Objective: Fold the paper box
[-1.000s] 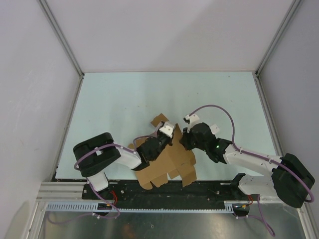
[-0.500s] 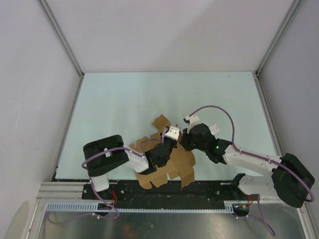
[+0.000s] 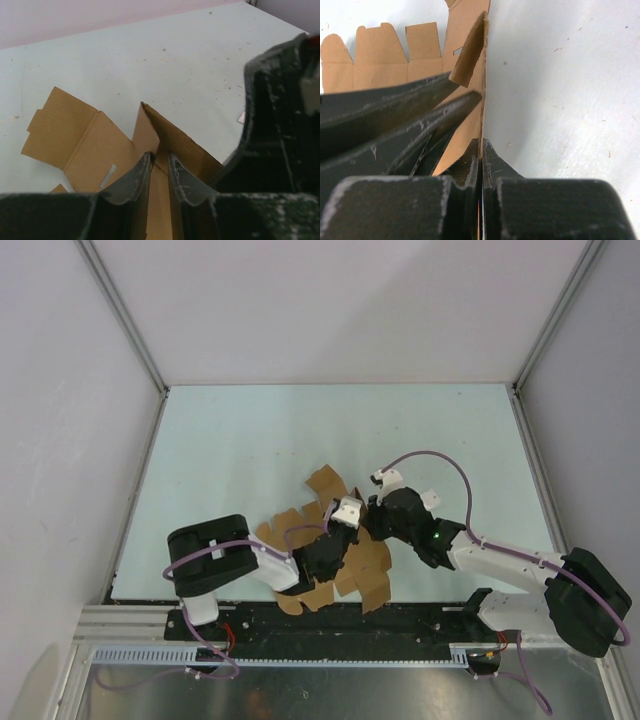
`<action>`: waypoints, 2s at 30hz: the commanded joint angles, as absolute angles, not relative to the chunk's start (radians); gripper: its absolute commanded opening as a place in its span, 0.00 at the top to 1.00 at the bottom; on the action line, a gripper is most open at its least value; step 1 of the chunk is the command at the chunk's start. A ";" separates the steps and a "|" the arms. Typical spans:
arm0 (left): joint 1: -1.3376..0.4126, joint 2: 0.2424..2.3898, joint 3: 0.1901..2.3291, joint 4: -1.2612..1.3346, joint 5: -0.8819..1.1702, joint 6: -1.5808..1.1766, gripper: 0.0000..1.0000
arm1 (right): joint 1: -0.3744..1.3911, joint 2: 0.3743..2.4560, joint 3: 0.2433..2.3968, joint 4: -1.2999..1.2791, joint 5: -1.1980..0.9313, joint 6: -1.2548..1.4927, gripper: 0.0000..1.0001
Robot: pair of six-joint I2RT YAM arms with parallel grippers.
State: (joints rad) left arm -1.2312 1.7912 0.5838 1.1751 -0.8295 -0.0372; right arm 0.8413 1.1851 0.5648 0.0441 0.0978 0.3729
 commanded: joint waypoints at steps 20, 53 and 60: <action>-0.835 1.075 0.110 1.154 -0.215 -0.017 0.31 | 0.640 1.115 0.638 0.012 -0.170 0.167 0.98; -0.423 1.522 0.403 0.928 0.485 -0.296 0.27 | 0.647 1.112 0.663 -0.040 -0.216 0.127 0.98; -0.425 1.448 0.400 0.752 0.411 -0.284 0.32 | 0.649 1.111 0.661 -0.040 -0.207 0.129 0.98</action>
State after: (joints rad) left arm -0.4305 1.5154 0.3878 0.8692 0.4465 -0.2794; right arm 0.6441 1.1309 0.6178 -0.0494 -0.2096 0.1436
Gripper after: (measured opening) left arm 0.688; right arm 0.031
